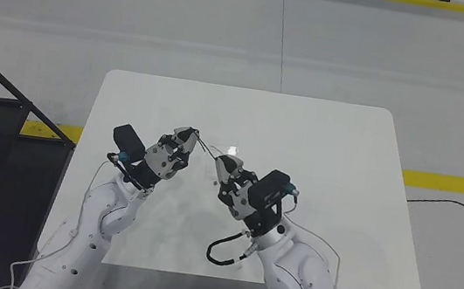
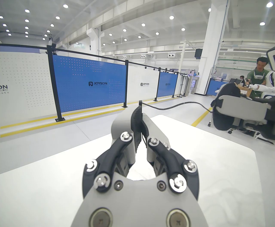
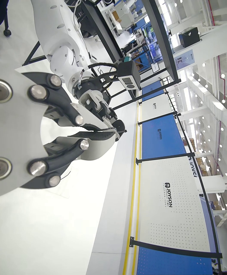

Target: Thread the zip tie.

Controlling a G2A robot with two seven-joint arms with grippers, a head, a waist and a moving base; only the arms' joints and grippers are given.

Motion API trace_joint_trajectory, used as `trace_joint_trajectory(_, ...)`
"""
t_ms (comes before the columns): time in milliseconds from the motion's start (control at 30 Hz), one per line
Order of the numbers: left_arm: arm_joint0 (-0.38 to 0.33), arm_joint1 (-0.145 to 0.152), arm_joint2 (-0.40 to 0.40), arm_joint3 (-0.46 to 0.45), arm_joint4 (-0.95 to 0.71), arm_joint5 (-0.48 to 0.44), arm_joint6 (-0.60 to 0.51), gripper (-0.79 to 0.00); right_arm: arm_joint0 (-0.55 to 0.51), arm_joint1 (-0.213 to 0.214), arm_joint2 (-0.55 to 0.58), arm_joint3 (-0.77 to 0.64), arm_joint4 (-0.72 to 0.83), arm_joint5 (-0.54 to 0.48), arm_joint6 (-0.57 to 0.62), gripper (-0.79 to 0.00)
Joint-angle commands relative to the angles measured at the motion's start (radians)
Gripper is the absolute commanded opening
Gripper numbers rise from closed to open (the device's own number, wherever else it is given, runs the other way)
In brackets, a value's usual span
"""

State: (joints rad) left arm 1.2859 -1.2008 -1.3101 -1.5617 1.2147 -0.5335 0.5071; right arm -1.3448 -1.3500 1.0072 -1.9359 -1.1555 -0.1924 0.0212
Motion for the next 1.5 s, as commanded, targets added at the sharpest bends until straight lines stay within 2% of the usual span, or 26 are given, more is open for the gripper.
trace_joint_trajectory(0,0.000,0.000,0.000,0.000,0.000,0.000,0.000,-0.785,0.000,-0.001,-0.002,-0.002,-0.002,0.000,-0.001,-0.785)
trace_joint_trajectory(400,0.000,0.000,0.000,0.000,0.000,0.000,0.000,-0.785,0.031,-0.009,-0.024,0.011,-0.001,0.015,0.020,-0.785)
trace_joint_trajectory(1033,0.012,0.000,-0.005,-0.023,-0.005,0.016,-0.013,-0.785,0.077,-0.026,-0.055,0.029,-0.032,0.095,0.099,-0.785)
trace_joint_trajectory(1467,0.039,-0.001,-0.001,-0.034,0.122,0.098,0.101,-0.785,0.036,-0.028,-0.056,0.010,-0.122,0.167,0.085,-0.785)
